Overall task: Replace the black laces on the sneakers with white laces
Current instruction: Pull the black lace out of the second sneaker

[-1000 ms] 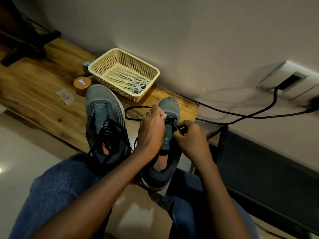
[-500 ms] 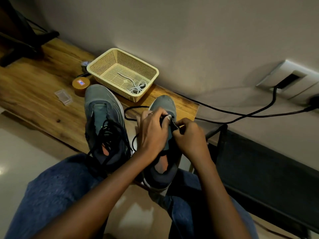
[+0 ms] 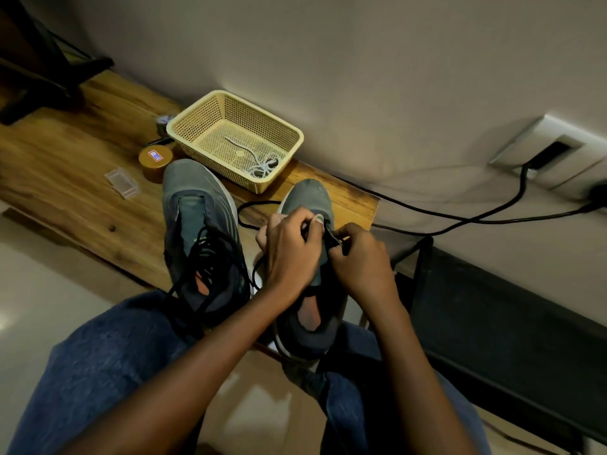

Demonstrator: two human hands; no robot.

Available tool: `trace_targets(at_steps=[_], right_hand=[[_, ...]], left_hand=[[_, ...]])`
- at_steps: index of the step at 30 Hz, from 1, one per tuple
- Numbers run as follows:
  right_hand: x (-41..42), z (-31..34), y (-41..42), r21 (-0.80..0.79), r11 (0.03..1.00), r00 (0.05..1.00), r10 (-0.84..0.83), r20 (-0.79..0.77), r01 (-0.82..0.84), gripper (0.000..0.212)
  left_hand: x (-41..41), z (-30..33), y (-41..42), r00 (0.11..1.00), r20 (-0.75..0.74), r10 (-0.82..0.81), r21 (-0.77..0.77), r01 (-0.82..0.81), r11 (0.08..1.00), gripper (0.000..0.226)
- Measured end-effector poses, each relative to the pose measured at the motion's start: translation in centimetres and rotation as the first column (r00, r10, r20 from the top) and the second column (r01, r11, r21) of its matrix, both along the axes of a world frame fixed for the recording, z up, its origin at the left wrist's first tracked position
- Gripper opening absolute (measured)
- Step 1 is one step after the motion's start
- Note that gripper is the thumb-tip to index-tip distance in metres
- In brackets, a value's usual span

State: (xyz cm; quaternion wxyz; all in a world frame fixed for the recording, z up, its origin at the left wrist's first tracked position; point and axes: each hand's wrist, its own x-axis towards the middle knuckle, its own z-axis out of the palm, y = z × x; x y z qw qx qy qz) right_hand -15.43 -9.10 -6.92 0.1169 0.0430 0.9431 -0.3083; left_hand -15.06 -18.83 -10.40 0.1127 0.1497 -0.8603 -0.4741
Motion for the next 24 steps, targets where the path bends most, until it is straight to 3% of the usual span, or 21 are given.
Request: trace_targets(at_steps=[3,6,9,11,13,15,19,24], right_hand=[[0.1,0.0,0.0,0.030,0.999,1.000,0.011,0.019,-0.012,0.026],[0.1,0.1,0.1,0.023,1.000,1.000,0.014,0.023,-0.015,0.024],[0.0,0.2,0.0,0.013,1.000,1.000,0.005,0.013,-0.006,0.023],[0.0,0.2,0.0,0.008,1.000,1.000,-0.007,0.014,0.007,0.024],[0.0,0.1,-0.1,0.016,1.000,1.000,-0.008,0.014,0.007,0.027],[0.0,0.1,-0.1,0.029,1.000,1.000,-0.002,0.012,0.002,0.028],[0.1,0.1,-0.2,0.034,0.999,1.000,0.008,0.003,-0.008,0.024],[0.2,0.1,-0.4,0.043,0.999,1.000,0.009,0.010,-0.010,0.025]], left_hand=[[-0.6,-0.1,-0.4,0.994,0.107,-0.031,-0.090,0.040,0.995,0.026],[-0.9,-0.7,-0.3,0.995,0.092,-0.046,-0.142,0.059,0.988,0.023],[-0.5,-0.8,0.3,1.000,0.007,-0.013,-0.036,0.013,0.999,0.019],[-0.2,-0.1,0.4,0.988,-0.115,0.103,0.109,-0.091,0.990,0.019],[-0.2,0.6,0.0,0.976,-0.115,0.185,0.164,-0.165,0.973,0.017],[-0.6,0.4,-0.5,0.994,0.011,0.112,0.081,-0.113,0.990,0.015],[-1.1,-0.6,-1.6,0.965,0.242,-0.104,-0.104,0.132,0.986,0.036],[-0.8,0.6,-1.9,0.984,0.103,-0.146,-0.314,0.171,0.934,0.008]])
